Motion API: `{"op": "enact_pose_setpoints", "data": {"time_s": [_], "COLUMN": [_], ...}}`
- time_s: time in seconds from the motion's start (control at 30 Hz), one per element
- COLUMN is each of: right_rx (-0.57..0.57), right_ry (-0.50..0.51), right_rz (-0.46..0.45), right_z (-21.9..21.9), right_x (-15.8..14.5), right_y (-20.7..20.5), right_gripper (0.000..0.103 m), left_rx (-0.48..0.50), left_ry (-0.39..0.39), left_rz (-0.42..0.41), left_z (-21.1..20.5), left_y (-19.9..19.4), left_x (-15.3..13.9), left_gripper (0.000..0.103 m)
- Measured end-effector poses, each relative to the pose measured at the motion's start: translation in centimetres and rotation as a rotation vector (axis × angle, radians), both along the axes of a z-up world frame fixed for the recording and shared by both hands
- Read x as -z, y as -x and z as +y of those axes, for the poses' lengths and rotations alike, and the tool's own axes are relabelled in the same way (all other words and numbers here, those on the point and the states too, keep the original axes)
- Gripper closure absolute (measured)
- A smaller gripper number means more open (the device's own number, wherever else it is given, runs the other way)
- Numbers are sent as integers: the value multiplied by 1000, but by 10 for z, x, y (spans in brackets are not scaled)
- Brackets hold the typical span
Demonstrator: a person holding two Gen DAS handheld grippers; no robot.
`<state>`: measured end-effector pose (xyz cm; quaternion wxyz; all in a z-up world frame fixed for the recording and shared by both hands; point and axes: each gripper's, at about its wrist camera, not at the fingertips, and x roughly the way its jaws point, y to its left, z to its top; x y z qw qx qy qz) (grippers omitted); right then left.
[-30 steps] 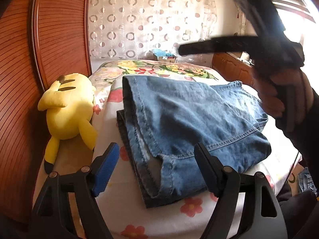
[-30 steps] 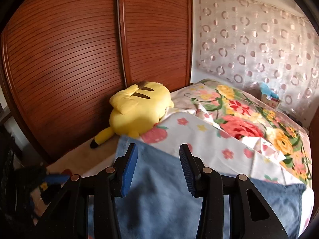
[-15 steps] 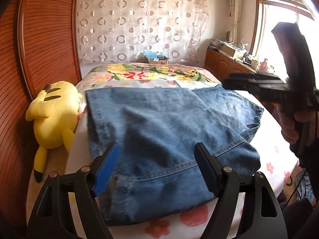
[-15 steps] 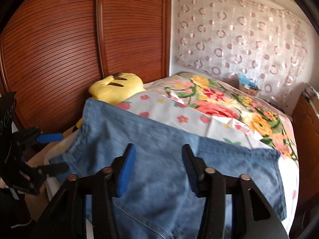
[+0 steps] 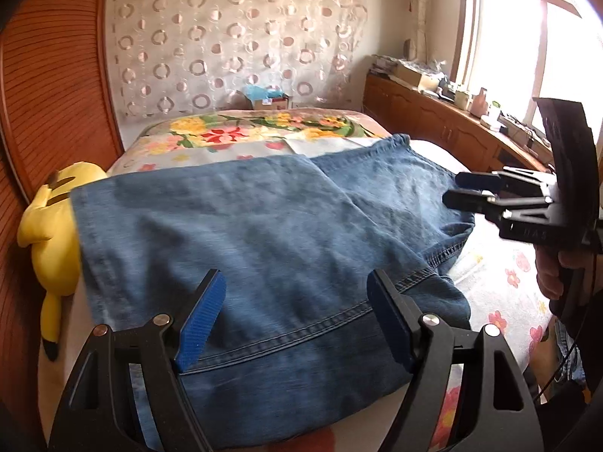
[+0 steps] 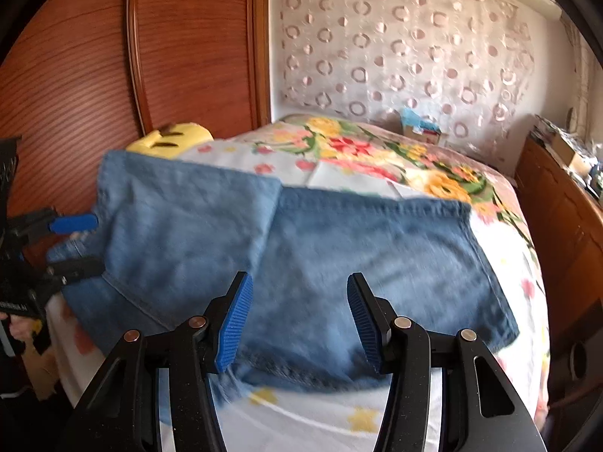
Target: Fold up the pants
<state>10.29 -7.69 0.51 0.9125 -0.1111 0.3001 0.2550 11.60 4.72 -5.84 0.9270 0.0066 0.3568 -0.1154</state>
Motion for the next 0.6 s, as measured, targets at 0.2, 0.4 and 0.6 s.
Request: {"op": "enact_pose_setpoints", "data": {"time_s": [0.2,0.4,0.6], "right_rx": [56,82,90], "right_ry": [68,52,59], "right_rz": [29,66,96], "right_z": [9,13,11], "right_x": [20,22,30], "right_y": [0,-4,-9], "right_gripper": [49,49,48], "left_rx": [20,18,14], "left_ry": [-19,-29,-40], "left_rz": [39,84,109], "left_z": [-14,-18,-20], "left_y": [-7,-11,-14], "left_x": [16,31,42], "left_gripper": [25,25,25]}}
